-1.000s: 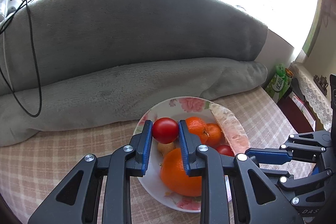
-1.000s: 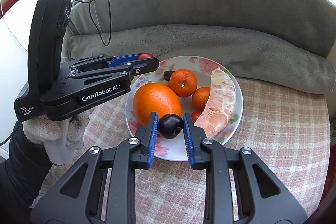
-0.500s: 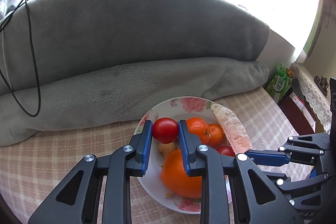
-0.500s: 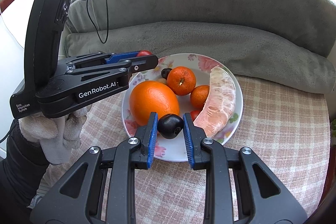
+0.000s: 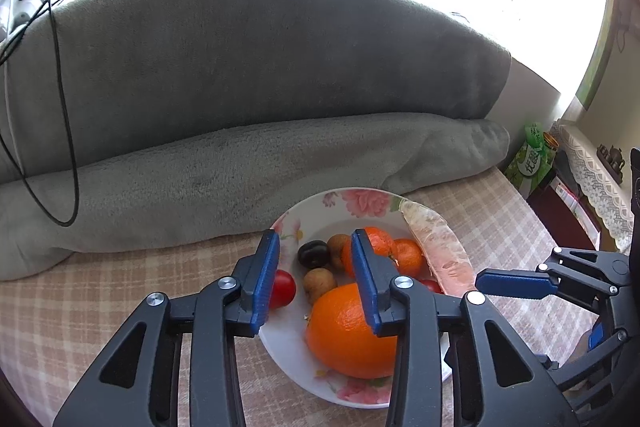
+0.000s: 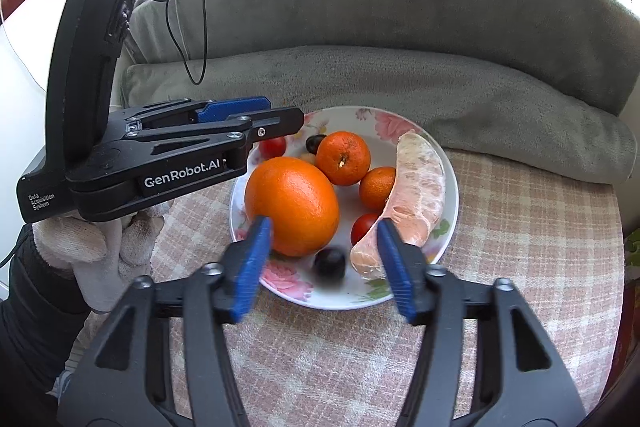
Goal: Organize fruits
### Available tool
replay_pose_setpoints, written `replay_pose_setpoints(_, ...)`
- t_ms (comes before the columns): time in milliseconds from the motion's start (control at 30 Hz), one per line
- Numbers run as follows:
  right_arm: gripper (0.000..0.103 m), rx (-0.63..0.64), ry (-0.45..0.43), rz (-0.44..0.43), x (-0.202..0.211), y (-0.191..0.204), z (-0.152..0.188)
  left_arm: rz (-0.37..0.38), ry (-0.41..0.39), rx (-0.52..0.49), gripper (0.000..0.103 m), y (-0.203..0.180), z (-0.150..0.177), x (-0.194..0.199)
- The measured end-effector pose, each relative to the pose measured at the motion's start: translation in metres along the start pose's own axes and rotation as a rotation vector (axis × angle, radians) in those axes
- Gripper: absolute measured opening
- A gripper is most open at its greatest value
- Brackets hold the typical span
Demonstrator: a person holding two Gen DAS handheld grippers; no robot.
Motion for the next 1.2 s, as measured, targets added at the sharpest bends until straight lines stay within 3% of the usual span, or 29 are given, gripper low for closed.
replay_pose_setpoints(200, 0.06, 0.011, -0.003, 0.009, 0.004, 0.001, -0.001, 0.005, -0.006, -0.002, 0.049, -0.002, -0.001, 0.002)
replay_pose_setpoints(467, 0.076, 0.025, -0.01, 0.026, 0.01, 0.005, -0.001, 0.004, -0.018, -0.001, 0.071, -0.001, -0.003, 0.006)
replay_pose_setpoints(700, 0.083, 0.044, -0.025, 0.057, 0.015, 0.006, -0.006, -0.014, -0.016, 0.005, 0.077, 0.002, -0.003, 0.01)
replay_pose_setpoints(767, 0.091, 0.044, -0.033, 0.068, 0.017, 0.006, -0.007, -0.017, -0.016, 0.009, 0.077, 0.003, -0.003, 0.012)
replay_pose_setpoints(1200, 0.092, 0.042, -0.04, 0.116, 0.027, 0.004, -0.01, -0.041, -0.022, 0.033, 0.081, 0.011, -0.002, 0.023)
Point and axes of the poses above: each gripper's, at about its wrist camera, not at the fingertips, and x roughly against the way its jaws point, y to its left, z to its underside, the point moved 10 cm from there along -x, roughly the way its jaws point, and after that the axes turned 11 degrees about x, right-handed, at the moved point
